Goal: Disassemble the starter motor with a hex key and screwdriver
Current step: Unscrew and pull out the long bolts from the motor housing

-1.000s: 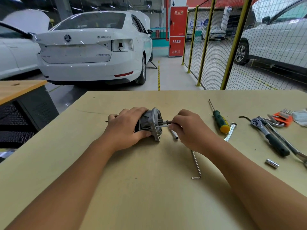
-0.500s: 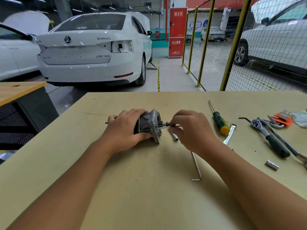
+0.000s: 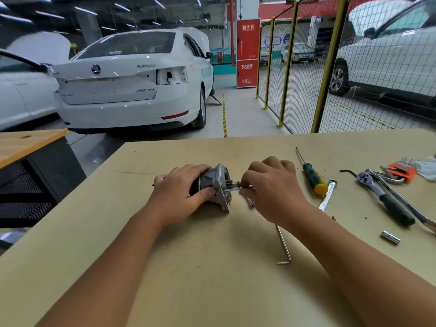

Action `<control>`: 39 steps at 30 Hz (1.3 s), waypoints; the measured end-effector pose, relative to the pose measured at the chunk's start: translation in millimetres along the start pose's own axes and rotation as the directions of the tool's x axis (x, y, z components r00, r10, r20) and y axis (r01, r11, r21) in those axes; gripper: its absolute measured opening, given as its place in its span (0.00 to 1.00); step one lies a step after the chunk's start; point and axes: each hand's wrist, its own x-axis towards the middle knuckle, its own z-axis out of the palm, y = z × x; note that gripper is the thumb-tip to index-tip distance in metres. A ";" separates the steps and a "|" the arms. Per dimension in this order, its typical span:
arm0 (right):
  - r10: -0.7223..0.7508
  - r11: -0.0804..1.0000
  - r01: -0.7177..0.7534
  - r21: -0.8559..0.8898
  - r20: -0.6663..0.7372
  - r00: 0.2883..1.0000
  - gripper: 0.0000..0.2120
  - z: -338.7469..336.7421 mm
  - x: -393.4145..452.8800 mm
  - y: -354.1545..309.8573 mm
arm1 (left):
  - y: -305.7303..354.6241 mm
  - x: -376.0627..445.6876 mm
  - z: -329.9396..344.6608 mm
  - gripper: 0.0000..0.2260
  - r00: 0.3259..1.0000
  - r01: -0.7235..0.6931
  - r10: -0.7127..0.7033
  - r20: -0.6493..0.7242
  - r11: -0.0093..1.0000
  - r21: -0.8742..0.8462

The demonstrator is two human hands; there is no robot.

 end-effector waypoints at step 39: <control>-0.031 0.993 0.006 0.117 0.214 0.976 0.13 -1.9 7.9 -5.2 | -4.8 1.9 -3.6 0.32 0.999 0.001 -0.001 0.043 1.000 -0.006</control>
